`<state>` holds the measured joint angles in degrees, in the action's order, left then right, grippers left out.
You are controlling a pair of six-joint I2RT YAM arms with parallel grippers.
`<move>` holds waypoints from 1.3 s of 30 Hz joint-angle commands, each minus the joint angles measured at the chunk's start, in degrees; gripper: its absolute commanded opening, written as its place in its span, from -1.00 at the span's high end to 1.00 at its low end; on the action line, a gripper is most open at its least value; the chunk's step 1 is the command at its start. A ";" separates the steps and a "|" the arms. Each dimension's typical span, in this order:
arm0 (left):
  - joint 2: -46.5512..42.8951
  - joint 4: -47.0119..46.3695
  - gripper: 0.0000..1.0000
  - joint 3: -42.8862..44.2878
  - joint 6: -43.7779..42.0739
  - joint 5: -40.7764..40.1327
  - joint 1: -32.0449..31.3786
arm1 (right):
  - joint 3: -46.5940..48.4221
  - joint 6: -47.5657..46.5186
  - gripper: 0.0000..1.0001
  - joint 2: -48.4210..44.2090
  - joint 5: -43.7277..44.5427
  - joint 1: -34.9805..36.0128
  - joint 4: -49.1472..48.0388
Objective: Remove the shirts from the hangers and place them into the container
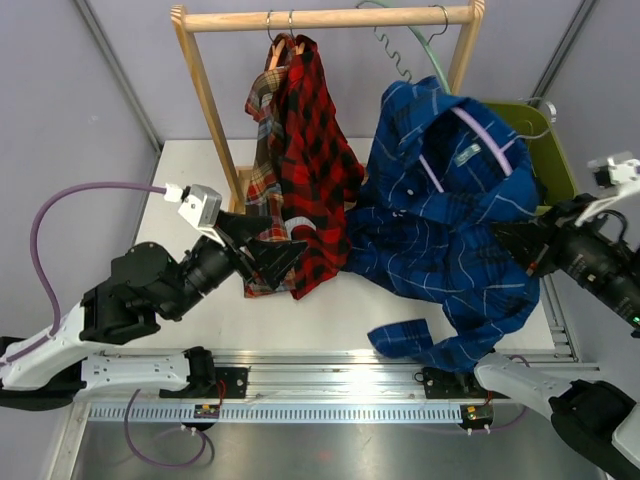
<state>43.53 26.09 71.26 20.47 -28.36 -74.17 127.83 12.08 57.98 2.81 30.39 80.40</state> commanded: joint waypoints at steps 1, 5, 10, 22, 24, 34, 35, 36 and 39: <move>3.75 -9.03 -0.98 6.42 -6.22 5.68 0.08 | -5.30 1.54 1.00 1.45 -6.94 0.37 5.30; 9.37 -14.64 -0.98 10.03 -8.16 9.28 0.08 | -10.40 3.30 1.00 -0.67 -7.20 0.37 3.98; 13.15 -22.21 -0.98 11.09 -10.01 13.50 0.08 | -13.92 4.27 1.00 -2.60 -9.13 0.46 3.28; 32.85 -26.70 -0.97 21.54 -14.05 13.33 2.01 | -19.46 4.97 1.00 -4.36 -16.87 0.46 0.81; 35.83 -26.26 -0.97 23.91 -14.23 13.59 2.63 | -19.64 4.71 1.00 -4.36 -17.05 0.37 1.16; 41.99 -24.87 -0.95 29.89 -16.16 14.30 3.07 | -20.52 4.62 1.00 -4.63 -18.89 0.46 0.37; 42.42 -24.42 -0.91 30.42 -16.25 14.38 3.16 | -20.78 4.54 1.00 -4.71 -18.98 0.46 0.37; 43.12 -24.24 -0.90 30.86 -16.42 14.73 3.16 | -20.87 4.54 1.00 -4.71 -19.07 0.37 0.11; 44.45 -23.63 -0.86 32.53 -16.16 15.35 3.33 | -21.04 4.45 1.00 -4.63 -19.51 0.37 -0.33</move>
<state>86.76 3.42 100.51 5.41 -14.70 -71.18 106.59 16.29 53.89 -13.39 30.39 81.30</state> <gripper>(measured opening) 0.939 0.208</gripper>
